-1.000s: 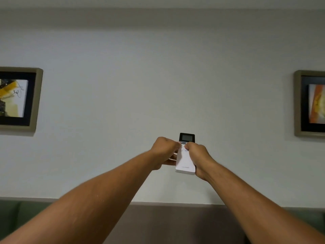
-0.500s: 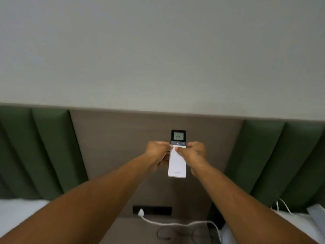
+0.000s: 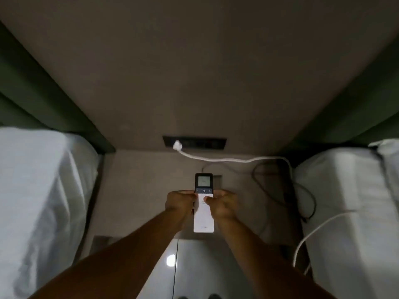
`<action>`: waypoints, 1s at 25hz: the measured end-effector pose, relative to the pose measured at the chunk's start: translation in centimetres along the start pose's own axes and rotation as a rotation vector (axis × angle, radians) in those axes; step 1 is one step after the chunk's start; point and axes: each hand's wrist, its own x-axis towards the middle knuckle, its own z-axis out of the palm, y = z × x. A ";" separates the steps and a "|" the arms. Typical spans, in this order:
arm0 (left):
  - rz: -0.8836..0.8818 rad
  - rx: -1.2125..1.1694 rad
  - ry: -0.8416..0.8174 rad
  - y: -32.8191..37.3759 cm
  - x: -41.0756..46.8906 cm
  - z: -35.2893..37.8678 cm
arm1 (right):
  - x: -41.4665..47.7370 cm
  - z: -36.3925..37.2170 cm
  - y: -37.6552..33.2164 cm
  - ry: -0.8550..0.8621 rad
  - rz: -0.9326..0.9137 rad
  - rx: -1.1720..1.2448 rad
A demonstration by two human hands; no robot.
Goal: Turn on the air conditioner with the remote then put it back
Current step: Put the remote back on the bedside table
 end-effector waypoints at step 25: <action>0.090 0.331 0.094 -10.9 12.9 4.0 | 12.5 5.9 13.7 0.022 0.003 -0.230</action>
